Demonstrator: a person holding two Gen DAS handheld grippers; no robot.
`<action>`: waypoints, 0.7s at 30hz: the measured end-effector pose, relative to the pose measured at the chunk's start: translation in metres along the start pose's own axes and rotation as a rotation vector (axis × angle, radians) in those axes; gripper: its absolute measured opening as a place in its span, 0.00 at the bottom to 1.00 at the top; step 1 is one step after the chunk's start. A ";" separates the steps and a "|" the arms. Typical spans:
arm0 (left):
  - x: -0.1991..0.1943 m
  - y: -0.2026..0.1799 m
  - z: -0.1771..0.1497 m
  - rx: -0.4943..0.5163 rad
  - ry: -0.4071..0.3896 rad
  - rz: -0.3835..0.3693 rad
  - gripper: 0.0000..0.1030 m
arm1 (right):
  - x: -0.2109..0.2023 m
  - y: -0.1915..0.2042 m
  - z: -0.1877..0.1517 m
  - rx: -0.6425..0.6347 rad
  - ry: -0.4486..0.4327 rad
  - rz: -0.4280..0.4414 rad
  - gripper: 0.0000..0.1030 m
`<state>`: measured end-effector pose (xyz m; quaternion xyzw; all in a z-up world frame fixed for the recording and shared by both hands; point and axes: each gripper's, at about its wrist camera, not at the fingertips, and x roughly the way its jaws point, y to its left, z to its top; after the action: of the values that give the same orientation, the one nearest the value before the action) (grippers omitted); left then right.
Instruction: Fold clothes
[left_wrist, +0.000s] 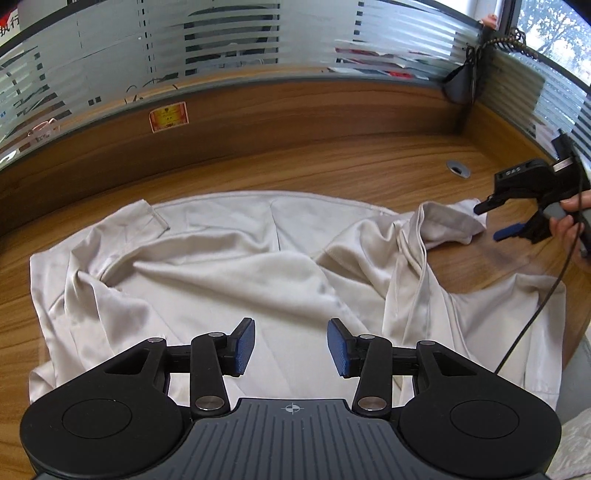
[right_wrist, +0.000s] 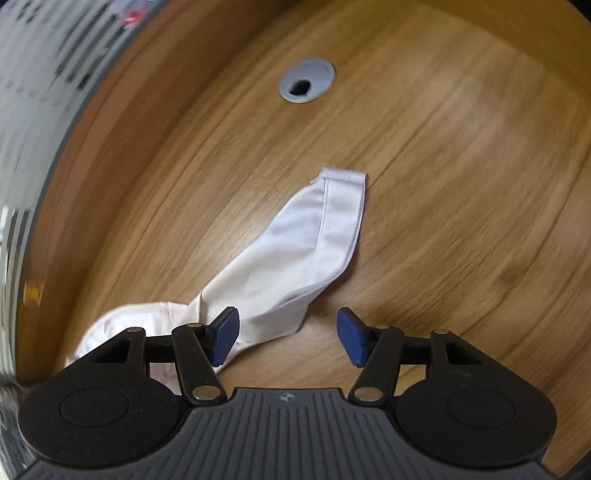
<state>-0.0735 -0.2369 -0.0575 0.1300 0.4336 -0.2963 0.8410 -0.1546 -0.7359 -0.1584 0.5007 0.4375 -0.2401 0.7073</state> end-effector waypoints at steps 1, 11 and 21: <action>0.000 0.002 0.001 -0.004 -0.002 -0.003 0.45 | 0.005 0.002 0.000 0.022 0.005 -0.003 0.60; -0.006 0.019 -0.003 -0.036 -0.021 -0.018 0.46 | 0.024 0.040 -0.014 -0.012 -0.017 0.002 0.02; -0.010 0.043 -0.018 -0.077 -0.023 -0.005 0.46 | -0.001 0.199 -0.095 -0.472 -0.072 0.205 0.02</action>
<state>-0.0636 -0.1904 -0.0618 0.0932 0.4353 -0.2831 0.8495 -0.0361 -0.5718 -0.0692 0.3545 0.4028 -0.0759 0.8404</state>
